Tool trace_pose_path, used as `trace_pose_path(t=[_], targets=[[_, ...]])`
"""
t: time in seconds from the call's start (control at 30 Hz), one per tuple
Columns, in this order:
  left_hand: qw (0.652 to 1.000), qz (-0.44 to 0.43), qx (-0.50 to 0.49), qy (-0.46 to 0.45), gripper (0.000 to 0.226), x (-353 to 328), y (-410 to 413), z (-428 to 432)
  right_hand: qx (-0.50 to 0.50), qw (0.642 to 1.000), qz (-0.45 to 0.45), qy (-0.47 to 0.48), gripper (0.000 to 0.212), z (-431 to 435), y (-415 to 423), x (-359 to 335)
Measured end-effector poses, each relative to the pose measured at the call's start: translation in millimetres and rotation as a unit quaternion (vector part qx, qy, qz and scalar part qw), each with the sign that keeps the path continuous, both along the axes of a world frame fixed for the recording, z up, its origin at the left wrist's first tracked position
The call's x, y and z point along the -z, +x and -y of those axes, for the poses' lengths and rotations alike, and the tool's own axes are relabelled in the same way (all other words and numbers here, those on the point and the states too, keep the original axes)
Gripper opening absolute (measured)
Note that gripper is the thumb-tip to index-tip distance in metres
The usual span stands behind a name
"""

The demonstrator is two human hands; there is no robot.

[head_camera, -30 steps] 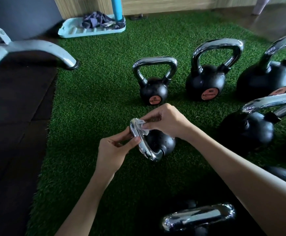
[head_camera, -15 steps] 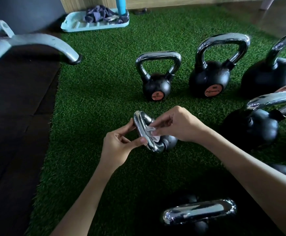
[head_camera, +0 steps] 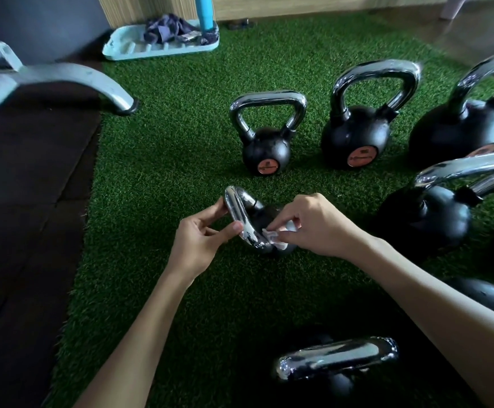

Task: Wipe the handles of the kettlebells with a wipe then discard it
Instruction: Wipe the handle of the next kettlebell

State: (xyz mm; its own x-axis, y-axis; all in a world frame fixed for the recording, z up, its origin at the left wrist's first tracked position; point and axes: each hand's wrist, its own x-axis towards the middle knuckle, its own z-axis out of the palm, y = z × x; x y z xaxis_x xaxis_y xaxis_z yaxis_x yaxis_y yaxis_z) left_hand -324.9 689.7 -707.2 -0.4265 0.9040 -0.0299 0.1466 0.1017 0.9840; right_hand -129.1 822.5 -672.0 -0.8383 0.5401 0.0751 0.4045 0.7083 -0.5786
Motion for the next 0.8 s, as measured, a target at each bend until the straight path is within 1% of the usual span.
trace_pose_path(t=[0.07, 0.1, 0.13, 0.2, 0.27, 0.37, 0.47, 0.53, 0.6, 0.63, 0.7, 0.77, 0.8], targets=[[1.0, -0.006, 0.009, 0.003, 0.066, 2, -2, 1, 0.015, 0.998, -0.035, -0.041, 0.021, 5, 1, -3], [1.0, -0.005, 0.013, 0.004, 0.067, 3, -3, 2, 0.014, 0.998, -0.045, -0.045, 0.022, 8, 1, -5], [1.0, -0.001, 0.016, 0.007, 0.068, 4, -4, 2, 0.007, 0.998, -0.044, -0.038, 0.022, 11, 1, -4], [1.0, 0.005, 0.017, 0.011, 0.068, 5, -7, 3, -0.014, 1.0, -0.012, -0.007, 0.021, 10, 1, -1], [1.0, 0.005, 0.012, 0.002, 0.069, 7, -9, 5, -0.011, 1.0, 0.01, 0.02, 0.019, 6, -2, 2], [1.0, -0.004, 0.004, -0.015, 0.069, 7, -9, 8, 0.008, 0.999, -0.01, 0.041, 0.019, 0, -14, 6], [1.0, -0.008, 0.001, -0.025, 0.07, 7, -7, 7, -0.027, 0.997, 0.072, 0.011, 0.013, -6, -31, 10], [0.999, -0.021, -0.001, -0.027, 0.077, 6, -8, 7, -0.042, 0.989, 0.142, 0.004, 0.007, -11, -37, 9], [0.999, -0.034, -0.002, -0.029, 0.081, 7, -11, 9, -0.046, 0.984, 0.17, 0.033, 0.016, -14, -41, 7], [0.999, -0.037, -0.003, -0.031, 0.082, 7, -12, 10, -0.052, 0.983, 0.171, 0.043, 0.022, -14, -42, 6], [0.998, -0.041, -0.007, -0.037, 0.084, 9, -14, 11, -0.071, 0.983, 0.161, 0.052, 0.024, -12, -42, 4], [0.998, -0.04, -0.01, -0.044, 0.084, 10, -16, 11, -0.077, 0.986, 0.143, 0.026, 0.021, -8, -44, 0], [0.998, -0.041, -0.011, -0.049, 0.084, 10, -16, 11, -0.077, 0.988, 0.131, -0.01, 0.019, -8, -45, -1]])
